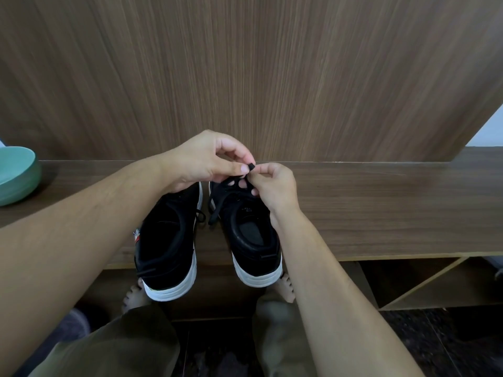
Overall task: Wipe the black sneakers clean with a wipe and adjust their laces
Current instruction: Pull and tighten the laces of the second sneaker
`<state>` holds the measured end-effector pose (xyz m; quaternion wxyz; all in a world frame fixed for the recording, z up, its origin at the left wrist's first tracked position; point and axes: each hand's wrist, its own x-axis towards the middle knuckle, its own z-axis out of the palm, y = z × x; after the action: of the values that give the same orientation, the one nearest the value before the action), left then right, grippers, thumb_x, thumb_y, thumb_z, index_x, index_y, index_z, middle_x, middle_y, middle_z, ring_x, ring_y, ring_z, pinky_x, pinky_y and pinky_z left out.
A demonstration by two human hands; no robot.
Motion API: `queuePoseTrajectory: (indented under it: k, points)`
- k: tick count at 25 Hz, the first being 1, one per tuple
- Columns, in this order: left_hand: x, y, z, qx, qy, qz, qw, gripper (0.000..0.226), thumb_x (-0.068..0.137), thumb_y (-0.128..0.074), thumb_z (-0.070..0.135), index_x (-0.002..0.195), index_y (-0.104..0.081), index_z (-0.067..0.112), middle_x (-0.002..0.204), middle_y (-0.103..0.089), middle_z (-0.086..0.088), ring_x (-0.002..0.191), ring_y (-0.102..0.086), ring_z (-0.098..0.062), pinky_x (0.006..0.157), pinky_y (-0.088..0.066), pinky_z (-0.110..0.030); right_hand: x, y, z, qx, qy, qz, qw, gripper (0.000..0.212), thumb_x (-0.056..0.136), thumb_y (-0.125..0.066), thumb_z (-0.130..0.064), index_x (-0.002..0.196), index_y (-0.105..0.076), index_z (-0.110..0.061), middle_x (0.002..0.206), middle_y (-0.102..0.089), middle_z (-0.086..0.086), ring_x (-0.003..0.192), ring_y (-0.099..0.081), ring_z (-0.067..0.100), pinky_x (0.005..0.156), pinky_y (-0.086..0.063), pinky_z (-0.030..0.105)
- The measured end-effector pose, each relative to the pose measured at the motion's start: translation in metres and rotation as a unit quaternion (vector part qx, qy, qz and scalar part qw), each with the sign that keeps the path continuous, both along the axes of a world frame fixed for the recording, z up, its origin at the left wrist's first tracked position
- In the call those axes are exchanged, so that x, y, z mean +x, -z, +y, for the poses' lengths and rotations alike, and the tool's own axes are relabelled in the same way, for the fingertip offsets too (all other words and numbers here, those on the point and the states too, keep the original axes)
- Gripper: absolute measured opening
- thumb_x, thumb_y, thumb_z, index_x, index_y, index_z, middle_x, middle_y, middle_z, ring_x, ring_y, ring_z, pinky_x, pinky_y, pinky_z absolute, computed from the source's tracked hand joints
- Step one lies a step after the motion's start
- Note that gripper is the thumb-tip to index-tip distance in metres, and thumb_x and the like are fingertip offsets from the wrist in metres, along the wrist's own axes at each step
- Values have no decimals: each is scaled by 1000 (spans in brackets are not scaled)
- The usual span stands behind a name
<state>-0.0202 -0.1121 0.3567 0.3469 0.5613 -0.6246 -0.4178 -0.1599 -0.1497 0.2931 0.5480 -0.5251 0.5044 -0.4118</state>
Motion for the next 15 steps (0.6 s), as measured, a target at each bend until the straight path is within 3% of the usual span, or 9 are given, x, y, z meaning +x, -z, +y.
queuePoseTrajectory:
  k: [3,7,12,15]
  points:
    - [-6,6,-4,-50,6,-126,991,5,84,-66,16,88,-67,20,76,-67,4,67,-60,1,64,-48,-16,0,3,0,-40,-8,40,998,9,82,-68,-24,88,-65,-17,66,-73,0,57,-57,7,73,-54,34]
    - [-9,13,-5,-103,-16,-192,976,13,82,-69,19,92,-62,23,75,-71,8,68,-62,5,68,-41,-7,-3,5,0,-46,-39,39,997,0,83,-68,-17,83,-68,-17,67,-73,0,64,-61,9,72,-54,32]
    - [-6,24,2,-163,-55,-312,934,13,80,-71,24,92,-65,24,76,-71,15,81,-64,2,79,-49,-24,-13,1,0,-16,-125,-12,992,21,87,-57,-1,102,-70,-6,84,-73,7,77,-64,13,69,-52,23]
    - [-3,30,2,-193,-78,-315,926,7,80,-71,25,85,-68,29,89,-62,14,88,-58,-4,79,-46,-24,-23,0,0,7,-183,-59,981,40,81,-57,10,115,-65,-7,96,-72,7,84,-69,12,72,-55,22]
